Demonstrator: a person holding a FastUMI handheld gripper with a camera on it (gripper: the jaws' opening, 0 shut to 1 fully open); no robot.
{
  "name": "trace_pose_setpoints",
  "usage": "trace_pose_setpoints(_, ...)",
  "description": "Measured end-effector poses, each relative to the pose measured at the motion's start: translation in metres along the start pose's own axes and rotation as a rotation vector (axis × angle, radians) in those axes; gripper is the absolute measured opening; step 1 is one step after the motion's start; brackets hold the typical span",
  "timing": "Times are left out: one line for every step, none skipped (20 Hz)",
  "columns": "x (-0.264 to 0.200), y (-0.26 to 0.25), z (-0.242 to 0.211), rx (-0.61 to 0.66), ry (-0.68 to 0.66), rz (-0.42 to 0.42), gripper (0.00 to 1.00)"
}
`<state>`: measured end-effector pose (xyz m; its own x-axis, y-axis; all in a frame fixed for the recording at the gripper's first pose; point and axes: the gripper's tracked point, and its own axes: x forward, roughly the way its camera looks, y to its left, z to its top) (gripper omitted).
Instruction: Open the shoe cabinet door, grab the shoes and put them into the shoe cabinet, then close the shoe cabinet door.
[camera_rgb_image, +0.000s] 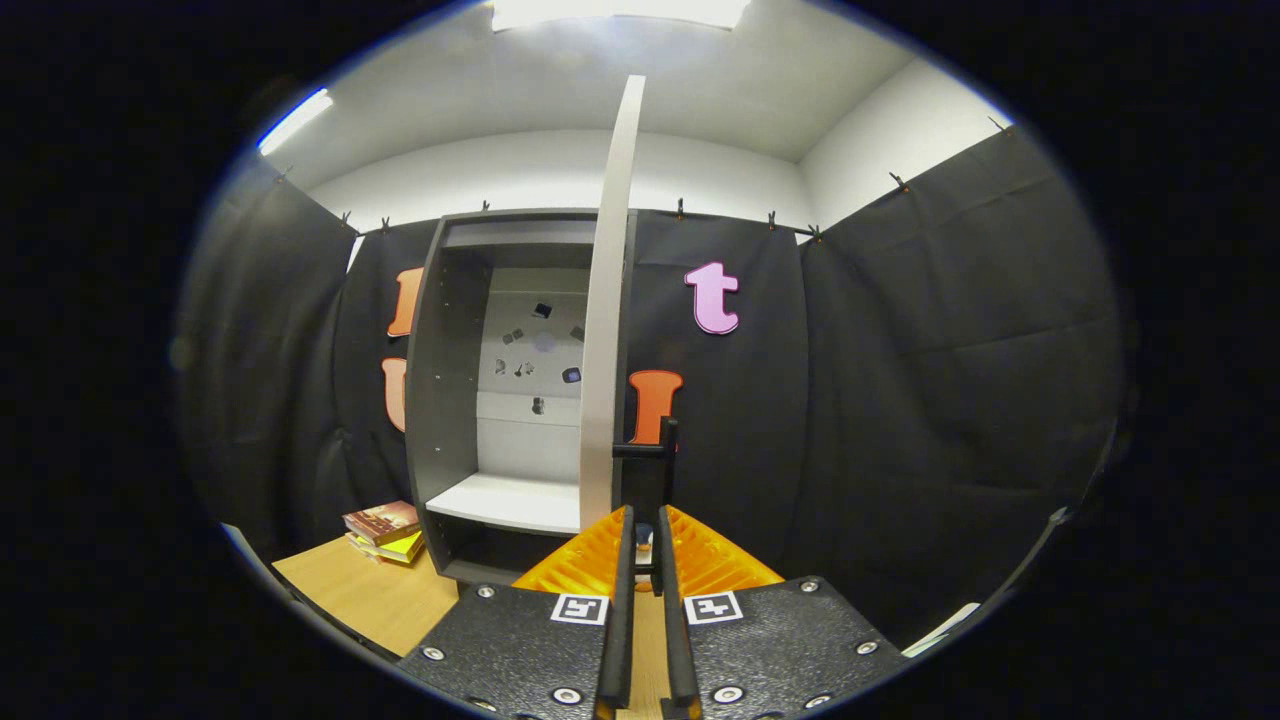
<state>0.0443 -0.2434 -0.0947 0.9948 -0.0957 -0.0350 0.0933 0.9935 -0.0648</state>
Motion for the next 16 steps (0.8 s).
trace_pose_setpoints(-0.003, 0.003, 0.002, 0.003, -0.003, 0.001, 0.14)
trace_pose_setpoints(-0.007, 0.005, 0.004, 0.004, -0.004, 0.0, 0.14)
trace_pose_setpoints(-0.011, 0.008, 0.005, 0.003, -0.004, -0.003, 0.14)
trace_pose_setpoints(-0.015, 0.011, 0.006, 0.003, -0.006, -0.004, 0.14)
trace_pose_setpoints(-0.02, 0.017, 0.008, 0.002, -0.006, -0.001, 0.14)
trace_pose_setpoints(-0.024, 0.025, 0.008, -0.001, -0.004, 0.007, 0.14)
trace_pose_setpoints(-0.028, 0.036, 0.005, -0.008, 0.0, 0.019, 0.14)
trace_pose_setpoints(-0.031, 0.048, 0.002, -0.013, 0.007, 0.038, 0.14)
trace_pose_setpoints(-0.033, 0.061, -0.002, -0.01, 0.017, 0.053, 0.14)
trace_pose_setpoints(-0.035, 0.073, -0.005, -0.005, 0.026, 0.065, 0.14)
trace_pose_setpoints(-0.036, 0.085, -0.009, 0.0, 0.035, 0.075, 0.14)
trace_pose_setpoints(-0.035, 0.096, -0.016, 0.003, 0.05, 0.075, 0.14)
trace_pose_setpoints(-0.034, 0.105, -0.023, 0.001, 0.068, 0.072, 0.14)
trace_pose_setpoints(-0.033, 0.115, -0.029, -0.002, 0.083, 0.071, 0.14)
trace_pose_setpoints(-0.032, 0.126, -0.034, 0.0, 0.094, 0.066, 0.15)
trace_pose_setpoints(-0.031, 0.137, -0.038, 0.004, 0.101, 0.064, 0.17)
